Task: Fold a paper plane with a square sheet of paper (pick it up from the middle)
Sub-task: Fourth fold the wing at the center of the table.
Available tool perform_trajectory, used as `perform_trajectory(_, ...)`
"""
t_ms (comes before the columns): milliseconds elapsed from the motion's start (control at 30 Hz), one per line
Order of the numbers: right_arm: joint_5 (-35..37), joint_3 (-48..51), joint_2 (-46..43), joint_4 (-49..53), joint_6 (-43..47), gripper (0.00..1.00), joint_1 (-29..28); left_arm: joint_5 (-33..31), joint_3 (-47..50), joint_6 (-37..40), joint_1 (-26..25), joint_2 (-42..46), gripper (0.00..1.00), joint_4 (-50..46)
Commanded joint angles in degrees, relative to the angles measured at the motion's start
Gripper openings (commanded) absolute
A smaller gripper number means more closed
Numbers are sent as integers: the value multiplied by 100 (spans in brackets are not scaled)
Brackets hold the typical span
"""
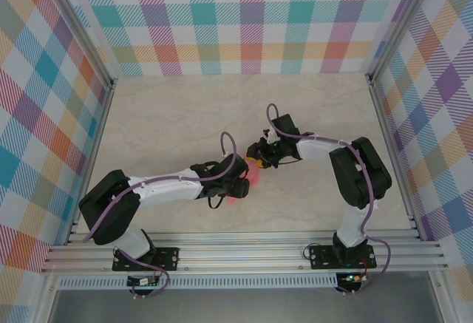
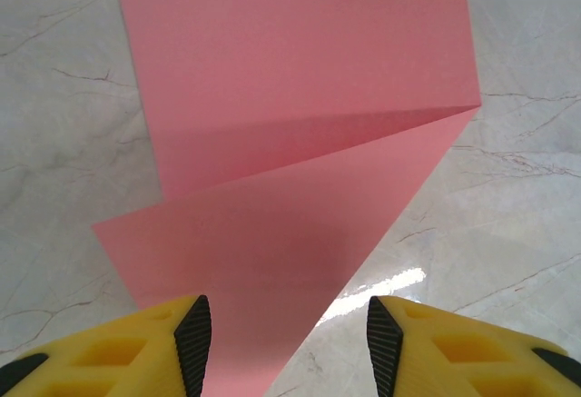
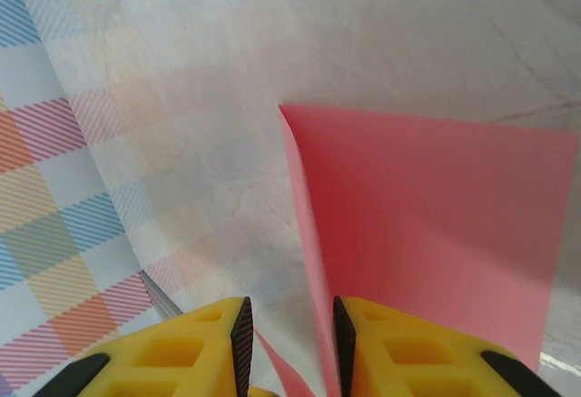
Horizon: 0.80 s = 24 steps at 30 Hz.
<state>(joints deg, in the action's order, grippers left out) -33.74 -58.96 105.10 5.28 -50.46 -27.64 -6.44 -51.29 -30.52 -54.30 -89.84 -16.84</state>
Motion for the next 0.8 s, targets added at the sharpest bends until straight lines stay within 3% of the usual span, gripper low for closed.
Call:
perform_trajectory(0, -364, -192, 65, 230, 267, 31, 0, -314, -66, -248, -220, -99, 51, -126)
perform_trajectory(500, -471, -292, 108, 664, 554, 22, 2, -1063, 66, -646, -634, -313, 51, -263)
perform_trajectory(767, -468, -265, 115, 650, 541, 20, 4, -1112, 208, -686, -704, -306, 42, -149)
